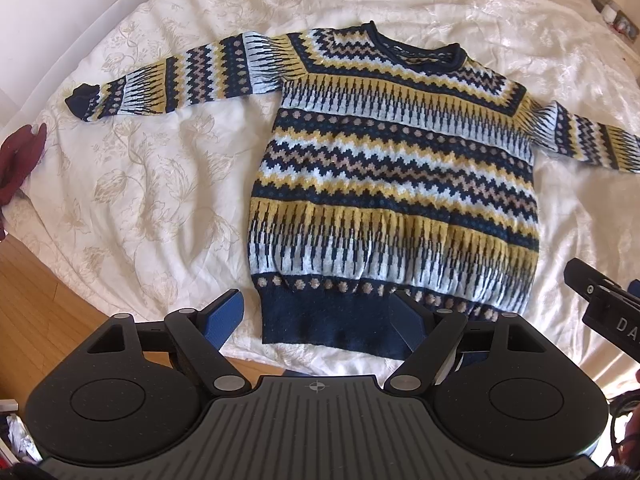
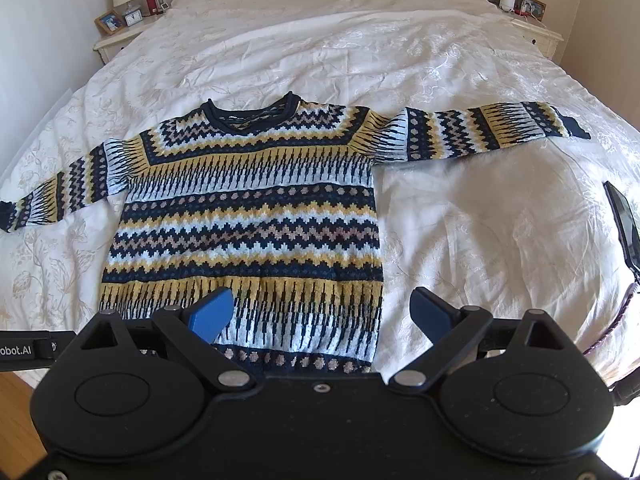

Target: Fold small clothes

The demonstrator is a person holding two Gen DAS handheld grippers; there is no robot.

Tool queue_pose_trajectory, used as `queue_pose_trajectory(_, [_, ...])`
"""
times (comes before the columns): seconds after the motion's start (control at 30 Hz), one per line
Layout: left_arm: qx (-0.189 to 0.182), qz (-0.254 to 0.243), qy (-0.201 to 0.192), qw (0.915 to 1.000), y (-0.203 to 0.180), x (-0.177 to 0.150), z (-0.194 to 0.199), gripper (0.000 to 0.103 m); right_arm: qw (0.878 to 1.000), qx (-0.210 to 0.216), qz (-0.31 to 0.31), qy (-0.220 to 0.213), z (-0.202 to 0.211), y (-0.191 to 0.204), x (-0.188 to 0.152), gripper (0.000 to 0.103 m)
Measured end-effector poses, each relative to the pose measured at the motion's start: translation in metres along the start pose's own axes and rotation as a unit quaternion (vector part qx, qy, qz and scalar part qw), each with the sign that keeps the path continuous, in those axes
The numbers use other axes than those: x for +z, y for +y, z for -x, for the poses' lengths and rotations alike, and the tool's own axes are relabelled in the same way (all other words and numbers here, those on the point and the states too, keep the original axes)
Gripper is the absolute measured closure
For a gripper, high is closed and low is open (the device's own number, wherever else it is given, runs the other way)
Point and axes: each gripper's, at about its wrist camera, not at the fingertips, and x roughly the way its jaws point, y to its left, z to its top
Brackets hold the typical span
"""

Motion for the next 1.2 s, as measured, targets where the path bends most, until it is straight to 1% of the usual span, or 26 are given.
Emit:
queue_pose_trajectory(0.53, [0.004, 0.000, 0.020, 0.9998, 0.002, 0.005, -0.017, 0.024, 1.000, 0.006, 0.007, 0.017, -0.016, 0.007, 0.009, 0.008])
queue_pose_trajectory(0.57, [0.005, -0.001, 0.024, 0.9997, 0.001, 0.012, -0.017, 0.024, 1.000, 0.006, 0.008, 0.018, -0.017, 0.008, 0.009, 0.008])
queue_pose_trajectory(0.7, [0.005, 0.001, 0.031, 0.9995, 0.003, 0.016, -0.022, 0.024, 1.000, 0.008, 0.011, 0.026, -0.023, 0.012, 0.012, 0.008])
queue_pose_trajectory(0.97, [0.003, 0.002, 0.043, 0.9991, 0.007, 0.037, -0.033, 0.024, 0.999, 0.006, 0.016, 0.042, -0.039, 0.020, 0.023, 0.008])
queue_pose_trajectory(1.1, [0.000, 0.001, 0.042, 0.9991, 0.008, 0.055, -0.038, 0.024, 0.999, 0.002, 0.016, 0.049, -0.049, 0.024, 0.033, 0.008])
queue_pose_trajectory(1.2, [-0.004, 0.004, 0.023, 0.9997, 0.012, 0.070, -0.040, 0.024, 0.999, 0.002, 0.009, 0.051, -0.056, 0.028, 0.043, 0.008])
